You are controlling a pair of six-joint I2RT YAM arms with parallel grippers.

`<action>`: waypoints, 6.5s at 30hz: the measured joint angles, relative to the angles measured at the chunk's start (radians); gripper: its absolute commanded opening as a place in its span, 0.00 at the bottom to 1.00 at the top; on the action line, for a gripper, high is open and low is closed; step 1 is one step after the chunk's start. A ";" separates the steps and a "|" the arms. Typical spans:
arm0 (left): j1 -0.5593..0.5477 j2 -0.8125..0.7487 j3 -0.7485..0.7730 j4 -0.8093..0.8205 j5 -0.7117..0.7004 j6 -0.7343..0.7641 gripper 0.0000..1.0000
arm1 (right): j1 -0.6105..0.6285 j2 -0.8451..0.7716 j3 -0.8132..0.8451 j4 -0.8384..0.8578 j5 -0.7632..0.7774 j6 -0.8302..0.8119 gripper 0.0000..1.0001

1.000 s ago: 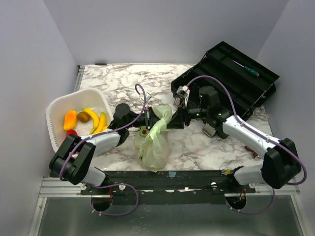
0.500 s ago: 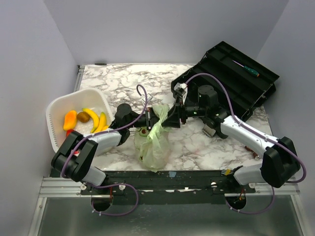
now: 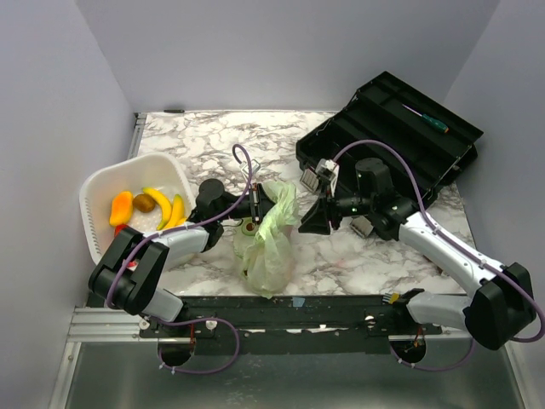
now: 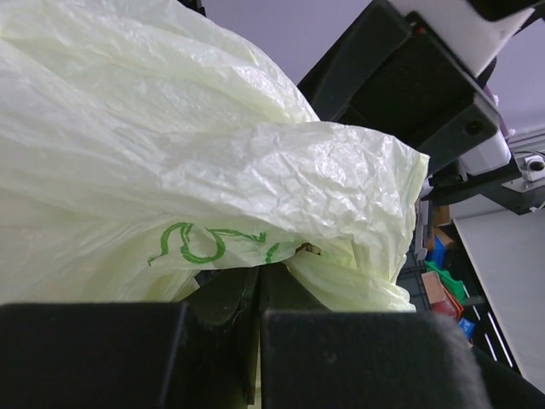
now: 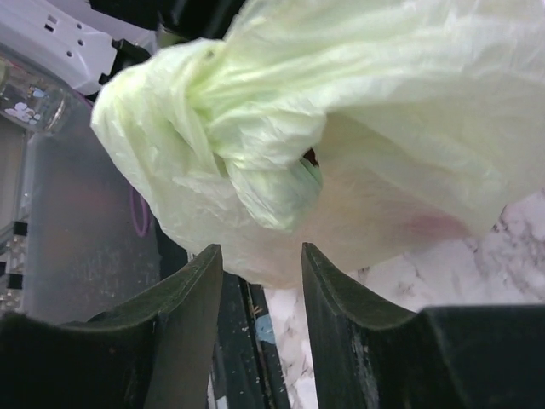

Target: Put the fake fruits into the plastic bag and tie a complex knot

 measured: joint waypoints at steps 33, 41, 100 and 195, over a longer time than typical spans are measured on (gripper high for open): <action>-0.033 -0.002 -0.002 0.014 -0.002 -0.016 0.00 | 0.011 0.193 0.071 0.248 -0.078 0.104 0.58; -0.017 -0.003 -0.006 0.019 -0.002 -0.019 0.00 | 0.010 0.056 0.017 0.196 -0.054 0.068 0.61; 0.283 -0.262 -0.024 -0.279 0.109 0.200 0.60 | 0.051 -0.005 -0.146 0.318 0.015 0.047 0.01; 0.139 -0.309 0.241 -1.389 -0.264 1.160 0.00 | -0.140 0.100 -0.060 -0.104 -0.017 -0.494 0.38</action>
